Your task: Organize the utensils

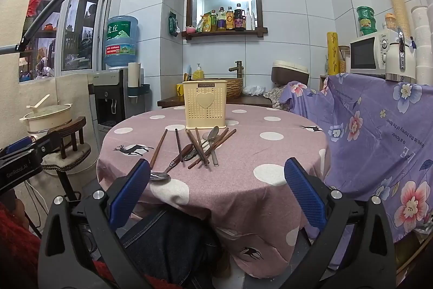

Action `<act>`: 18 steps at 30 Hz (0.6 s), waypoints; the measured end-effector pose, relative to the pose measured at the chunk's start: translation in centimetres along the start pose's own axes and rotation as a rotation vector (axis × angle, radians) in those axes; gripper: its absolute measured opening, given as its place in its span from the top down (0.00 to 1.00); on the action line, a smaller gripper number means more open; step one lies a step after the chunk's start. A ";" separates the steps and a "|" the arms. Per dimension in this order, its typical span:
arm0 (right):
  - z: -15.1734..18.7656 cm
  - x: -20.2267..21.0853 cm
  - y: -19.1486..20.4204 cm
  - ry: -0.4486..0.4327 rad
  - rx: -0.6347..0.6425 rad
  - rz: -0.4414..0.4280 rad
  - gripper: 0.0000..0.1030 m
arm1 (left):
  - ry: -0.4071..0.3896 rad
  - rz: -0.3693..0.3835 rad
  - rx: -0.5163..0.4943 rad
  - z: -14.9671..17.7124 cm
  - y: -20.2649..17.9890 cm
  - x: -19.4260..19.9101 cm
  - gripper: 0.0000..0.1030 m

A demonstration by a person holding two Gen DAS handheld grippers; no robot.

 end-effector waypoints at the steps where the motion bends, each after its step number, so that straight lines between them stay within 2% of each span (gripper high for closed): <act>1: 0.0 0.0 0.0 0.000 0.001 -0.001 0.05 | -0.002 0.001 0.001 0.0 0.0 0.0 0.05; 18: 0.0 0.0 0.0 -0.001 -0.001 -0.002 0.05 | -0.004 0.000 0.000 -0.1 -0.1 0.0 0.05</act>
Point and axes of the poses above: each gripper's, at about its wrist camera, not at the fingertips, and x roughly against the way its jaws point, y to its left, z to its underside, the point moved 9 cm from there along -x, roughly the way its jaws point, and after that the axes turned 9 degrees about z, right-handed, at the moved point
